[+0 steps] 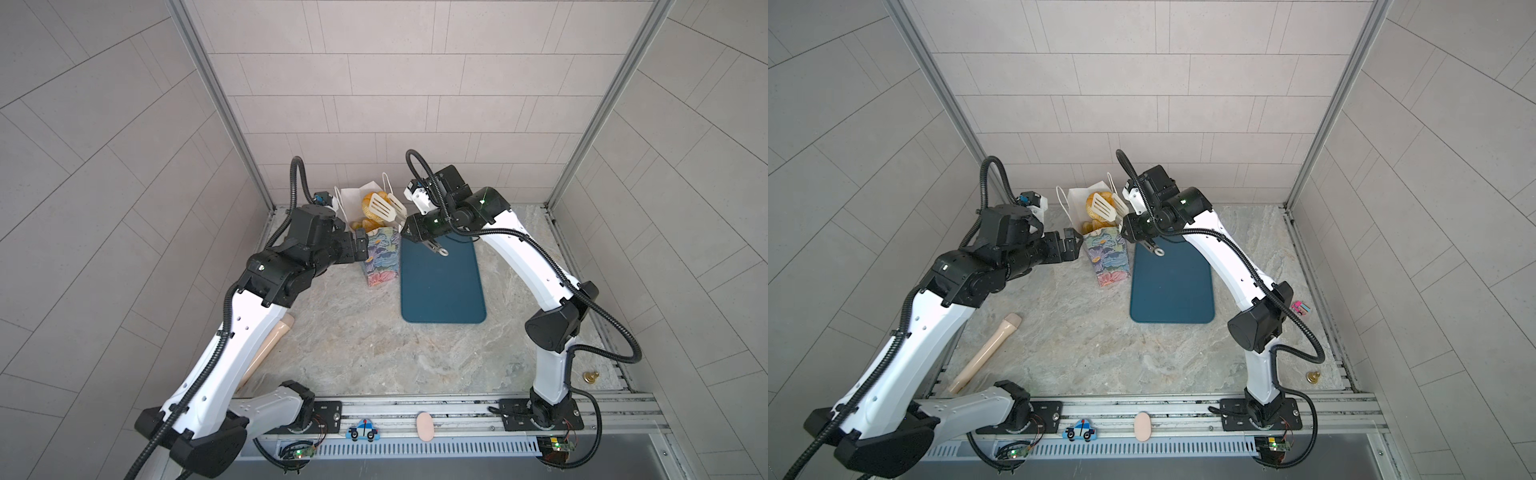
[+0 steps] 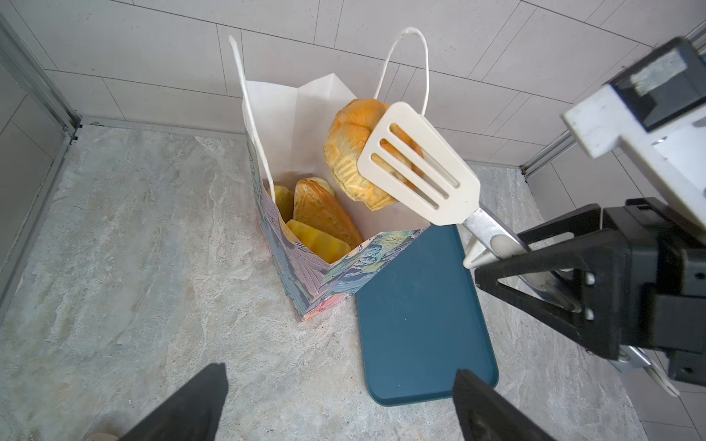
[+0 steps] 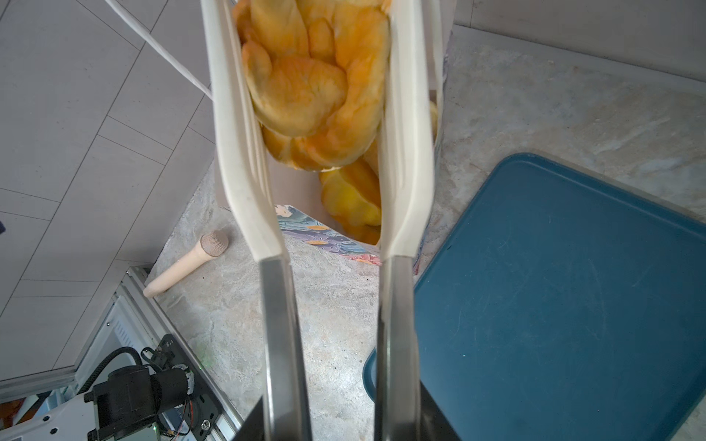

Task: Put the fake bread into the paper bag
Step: 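Carry the golden bun in the tongs over the paper bag, then lower the golden bun into the bag and open the tongs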

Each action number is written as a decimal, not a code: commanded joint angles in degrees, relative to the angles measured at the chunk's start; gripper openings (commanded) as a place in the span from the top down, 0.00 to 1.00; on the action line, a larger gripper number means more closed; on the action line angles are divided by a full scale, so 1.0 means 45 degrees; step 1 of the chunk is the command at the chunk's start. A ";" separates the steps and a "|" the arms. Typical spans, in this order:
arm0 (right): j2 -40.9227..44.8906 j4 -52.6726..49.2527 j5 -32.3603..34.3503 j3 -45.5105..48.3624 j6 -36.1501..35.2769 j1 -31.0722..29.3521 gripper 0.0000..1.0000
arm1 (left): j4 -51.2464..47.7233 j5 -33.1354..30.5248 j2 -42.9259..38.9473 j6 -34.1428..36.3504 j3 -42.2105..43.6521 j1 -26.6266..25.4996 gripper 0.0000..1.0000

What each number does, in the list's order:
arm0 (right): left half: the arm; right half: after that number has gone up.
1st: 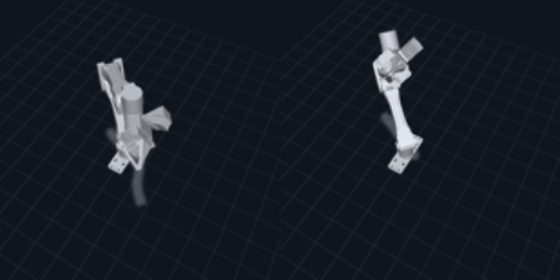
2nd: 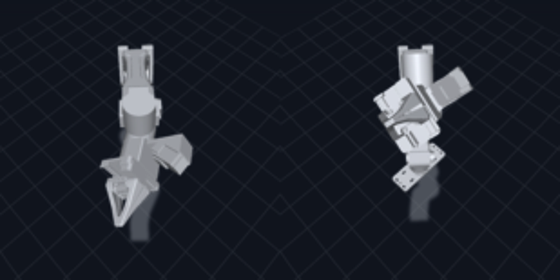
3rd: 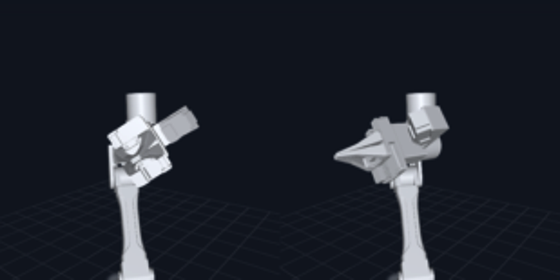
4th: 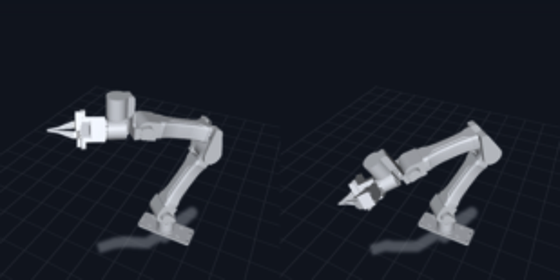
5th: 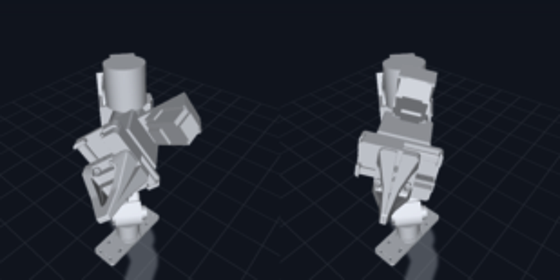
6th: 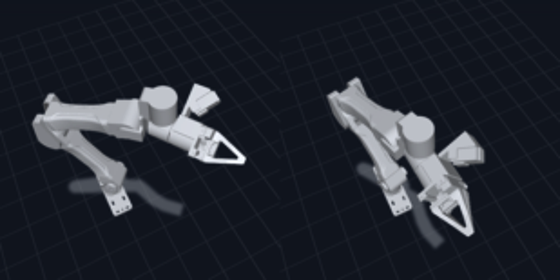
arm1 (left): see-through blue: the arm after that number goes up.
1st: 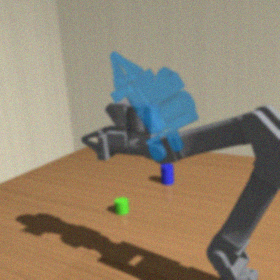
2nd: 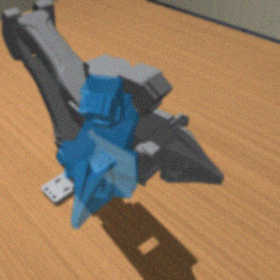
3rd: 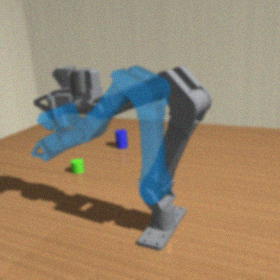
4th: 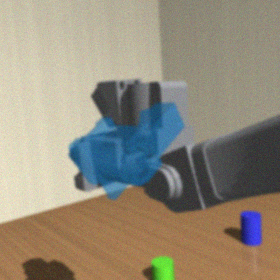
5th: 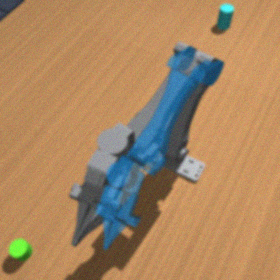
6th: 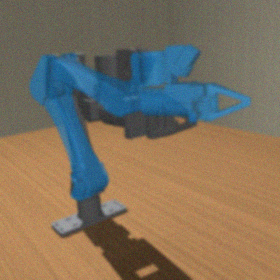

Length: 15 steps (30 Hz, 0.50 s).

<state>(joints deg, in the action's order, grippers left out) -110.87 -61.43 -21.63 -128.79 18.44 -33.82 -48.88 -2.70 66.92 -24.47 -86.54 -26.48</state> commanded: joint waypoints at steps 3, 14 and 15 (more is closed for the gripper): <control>0.0087 0.0018 0.0266 -0.0554 -0.0188 -0.0048 0.51 | -0.0143 0.0131 0.0139 -0.0216 0.0152 0.0045 0.00; 0.0145 -0.0032 0.0255 -0.0763 -0.0258 -0.0045 0.42 | -0.0169 0.0268 0.0363 -0.0207 0.0015 -0.0002 0.00; 0.0120 -0.0059 0.0256 -0.0813 -0.0265 -0.0048 0.42 | -0.0159 0.0253 0.0364 -0.0188 -0.0016 0.0000 0.00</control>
<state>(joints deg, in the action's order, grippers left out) -110.93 -62.43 -21.06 -129.97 18.00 -33.85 -48.90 -1.30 68.36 -24.86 -86.43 -26.50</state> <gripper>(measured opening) 0.581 0.999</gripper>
